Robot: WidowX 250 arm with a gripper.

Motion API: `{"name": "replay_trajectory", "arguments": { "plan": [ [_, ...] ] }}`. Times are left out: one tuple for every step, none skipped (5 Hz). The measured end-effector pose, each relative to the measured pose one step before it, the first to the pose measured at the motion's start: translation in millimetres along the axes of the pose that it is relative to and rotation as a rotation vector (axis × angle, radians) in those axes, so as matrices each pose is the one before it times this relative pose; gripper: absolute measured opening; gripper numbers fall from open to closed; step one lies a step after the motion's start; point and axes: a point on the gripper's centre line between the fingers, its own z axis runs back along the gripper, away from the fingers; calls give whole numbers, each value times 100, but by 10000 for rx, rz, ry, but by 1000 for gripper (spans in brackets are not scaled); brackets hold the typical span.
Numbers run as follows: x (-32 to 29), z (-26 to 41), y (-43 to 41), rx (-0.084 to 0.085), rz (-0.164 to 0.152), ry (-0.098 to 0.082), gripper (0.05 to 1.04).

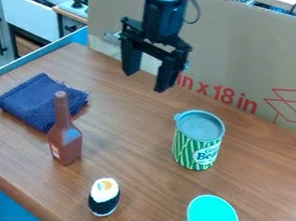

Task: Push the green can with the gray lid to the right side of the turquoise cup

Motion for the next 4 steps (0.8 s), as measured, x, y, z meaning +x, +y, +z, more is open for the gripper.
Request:
{"name": "replay_trajectory", "arguments": {
  "plan": [
    [1319,-2278,2010,-88,199,732,1001],
    [1215,-2534,261,126,-171,610,1001],
    [1110,-1855,-220,-136,-433,92,1001],
    [1024,-1142,-587,-253,-218,-317,1001]
  ]
}}
